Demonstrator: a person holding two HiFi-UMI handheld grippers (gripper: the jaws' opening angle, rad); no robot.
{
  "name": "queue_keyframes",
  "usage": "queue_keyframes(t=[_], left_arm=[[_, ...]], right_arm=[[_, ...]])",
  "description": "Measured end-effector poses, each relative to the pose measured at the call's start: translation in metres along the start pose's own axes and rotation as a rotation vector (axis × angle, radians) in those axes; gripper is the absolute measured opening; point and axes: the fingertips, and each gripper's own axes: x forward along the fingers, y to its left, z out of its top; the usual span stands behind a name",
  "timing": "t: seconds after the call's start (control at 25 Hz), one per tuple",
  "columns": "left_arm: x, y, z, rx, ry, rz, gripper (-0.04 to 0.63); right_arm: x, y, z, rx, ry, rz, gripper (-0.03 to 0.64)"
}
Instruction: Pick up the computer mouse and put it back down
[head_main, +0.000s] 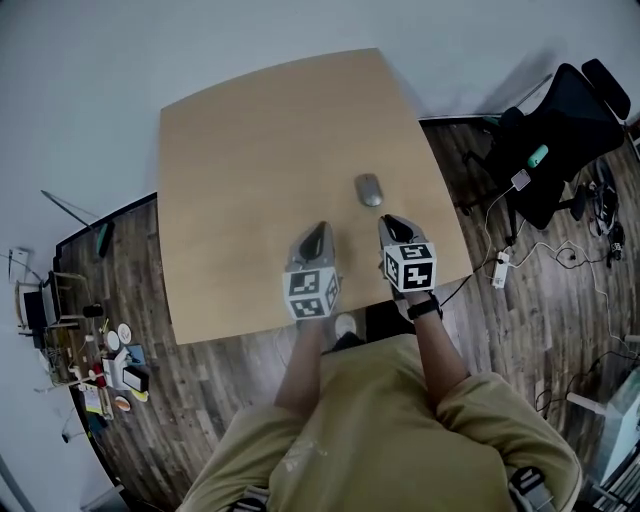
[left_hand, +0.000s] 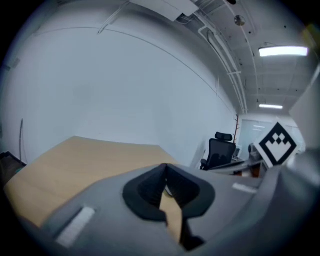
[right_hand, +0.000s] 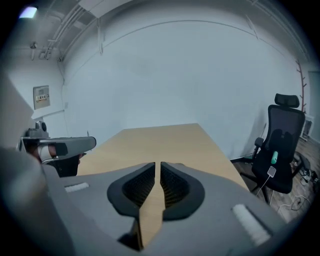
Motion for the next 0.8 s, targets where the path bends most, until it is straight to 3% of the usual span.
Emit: queue_keyframes(t=[0.24, 0.44, 0.8], left_arm=[[0.063, 0.025, -0.017, -0.009, 0.110, 0.007, 0.002], [0.110, 0.045, -0.035, -0.049, 0.181, 0.026, 0.002], [0.149, 0.054, -0.077, -0.083, 0.295, 0.015, 0.002]], right_arm=[[0.075, -0.035, -0.015, -0.022, 0.160, -0.014, 0.094], [0.138, -0.060, -0.027, 0.009, 0.262, 0.008, 0.193], [0.220, -0.086, -0.062, 0.034, 0.387, 0.019, 0.315]])
